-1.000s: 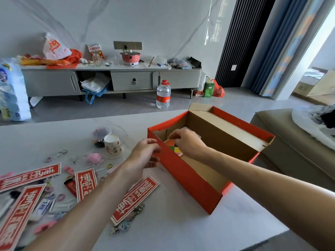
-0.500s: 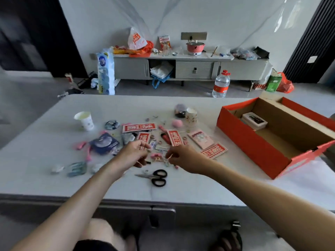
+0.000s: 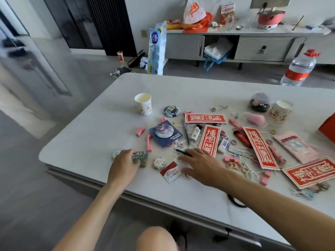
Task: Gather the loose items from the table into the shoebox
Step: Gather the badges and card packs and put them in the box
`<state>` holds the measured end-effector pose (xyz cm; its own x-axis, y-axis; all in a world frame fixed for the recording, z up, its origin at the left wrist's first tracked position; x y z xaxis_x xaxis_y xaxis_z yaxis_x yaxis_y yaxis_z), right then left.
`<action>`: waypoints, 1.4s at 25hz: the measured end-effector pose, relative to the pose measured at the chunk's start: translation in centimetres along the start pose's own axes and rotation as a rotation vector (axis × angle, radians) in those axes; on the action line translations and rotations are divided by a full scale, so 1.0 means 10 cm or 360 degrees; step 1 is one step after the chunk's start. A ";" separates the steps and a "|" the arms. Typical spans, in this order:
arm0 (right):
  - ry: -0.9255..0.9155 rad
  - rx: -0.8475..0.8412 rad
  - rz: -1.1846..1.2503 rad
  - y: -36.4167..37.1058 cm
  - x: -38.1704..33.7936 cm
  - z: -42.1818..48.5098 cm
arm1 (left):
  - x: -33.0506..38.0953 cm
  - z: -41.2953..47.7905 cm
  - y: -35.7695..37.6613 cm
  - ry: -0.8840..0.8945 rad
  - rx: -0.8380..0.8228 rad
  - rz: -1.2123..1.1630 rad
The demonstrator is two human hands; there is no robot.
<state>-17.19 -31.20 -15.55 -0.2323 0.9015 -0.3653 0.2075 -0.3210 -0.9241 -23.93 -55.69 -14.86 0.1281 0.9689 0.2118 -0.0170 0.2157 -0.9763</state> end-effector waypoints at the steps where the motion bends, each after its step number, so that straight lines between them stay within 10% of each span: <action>1: -0.0075 0.0092 -0.0101 0.01 -0.01 0.07 | -0.06 0.01 0.01 0.0005 0.0094 -0.0070; 17: 0.0566 0.0481 0.0569 -0.09 -0.01 1.31 | -0.11 0.29 0.07 0.0240 -0.0095 0.0518; 27: 0.0921 0.0700 0.2174 -0.20 0.15 0.97 | -0.11 0.36 0.06 -0.0204 -0.0277 -0.0477; 35: 0.0840 0.0396 0.1592 -0.20 0.20 0.91 | -0.13 0.46 -0.05 -0.0567 -0.0238 -0.1359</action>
<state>-26.69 -31.35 -15.44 0.3678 0.2026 -0.9076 -0.1316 -0.9548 -0.2664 -28.67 -56.53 -14.48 -0.2736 0.4749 0.8364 0.0735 0.8774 -0.4742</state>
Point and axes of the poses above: each hand's wrist, its own z-axis towards the middle knuckle, its own y-axis out of the palm, x = y × z, the point moved 4 cm from there along z, towards the middle knuckle, and after that the axes turned 15 degrees about z, right-handed, at the moved point
